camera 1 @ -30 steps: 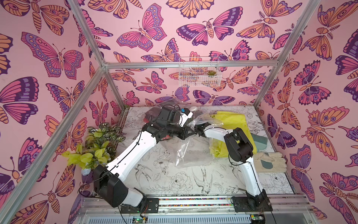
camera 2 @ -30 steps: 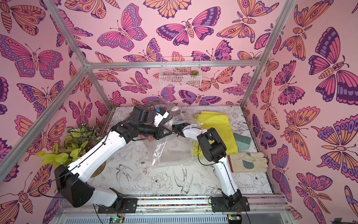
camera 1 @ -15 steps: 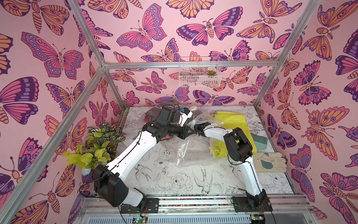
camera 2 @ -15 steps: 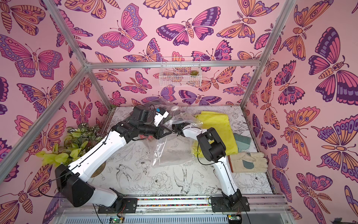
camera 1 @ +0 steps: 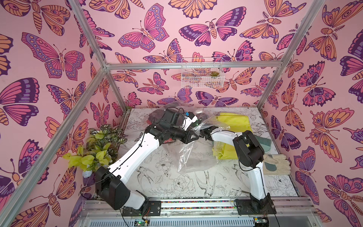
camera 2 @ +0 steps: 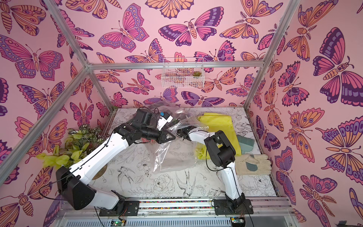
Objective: Take the trousers out of the vacuum bag
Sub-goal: Take out the trousers from the vacuum bag.
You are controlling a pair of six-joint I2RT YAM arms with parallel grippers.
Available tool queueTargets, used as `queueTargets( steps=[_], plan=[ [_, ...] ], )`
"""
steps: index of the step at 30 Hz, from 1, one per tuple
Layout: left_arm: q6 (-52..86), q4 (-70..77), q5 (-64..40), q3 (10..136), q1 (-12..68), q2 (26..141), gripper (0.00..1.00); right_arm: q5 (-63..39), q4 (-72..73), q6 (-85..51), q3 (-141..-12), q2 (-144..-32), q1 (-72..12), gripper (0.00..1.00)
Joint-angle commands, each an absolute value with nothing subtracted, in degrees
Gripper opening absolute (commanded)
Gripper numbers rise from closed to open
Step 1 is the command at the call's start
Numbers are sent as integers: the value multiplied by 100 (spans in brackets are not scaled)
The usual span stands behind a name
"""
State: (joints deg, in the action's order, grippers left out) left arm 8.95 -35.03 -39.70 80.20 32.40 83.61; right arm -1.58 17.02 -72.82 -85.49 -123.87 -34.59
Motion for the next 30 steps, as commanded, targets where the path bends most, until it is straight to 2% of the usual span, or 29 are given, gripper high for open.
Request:
queueTargets(
  steps=[1,3,6,12,14,30],
  plan=[
    [768,-3829,-4248,7966,3305,8390,0,-186,1821,-7147,-8469,-12012,-3454,0],
    [773,-3828,-4250,7972,3303,8397,0,-174,1811,-7171,-8446,-12058,-3454,2],
    [761,-3826,-4245,7963,3305,8410,0,-149,1820,-7205,-8457,-12179,-3454,10],
    [769,-3827,-4253,7963,3305,8421,0,-46,1774,-7266,-8386,-12264,-3443,36],
    [769,-3824,-4263,7963,3305,8423,0,5,1681,-7252,-8335,-12250,-3443,41],
    [769,-3825,-4271,7963,3300,8426,0,-136,1533,-7288,-8634,-12581,-3398,45]
  ],
)
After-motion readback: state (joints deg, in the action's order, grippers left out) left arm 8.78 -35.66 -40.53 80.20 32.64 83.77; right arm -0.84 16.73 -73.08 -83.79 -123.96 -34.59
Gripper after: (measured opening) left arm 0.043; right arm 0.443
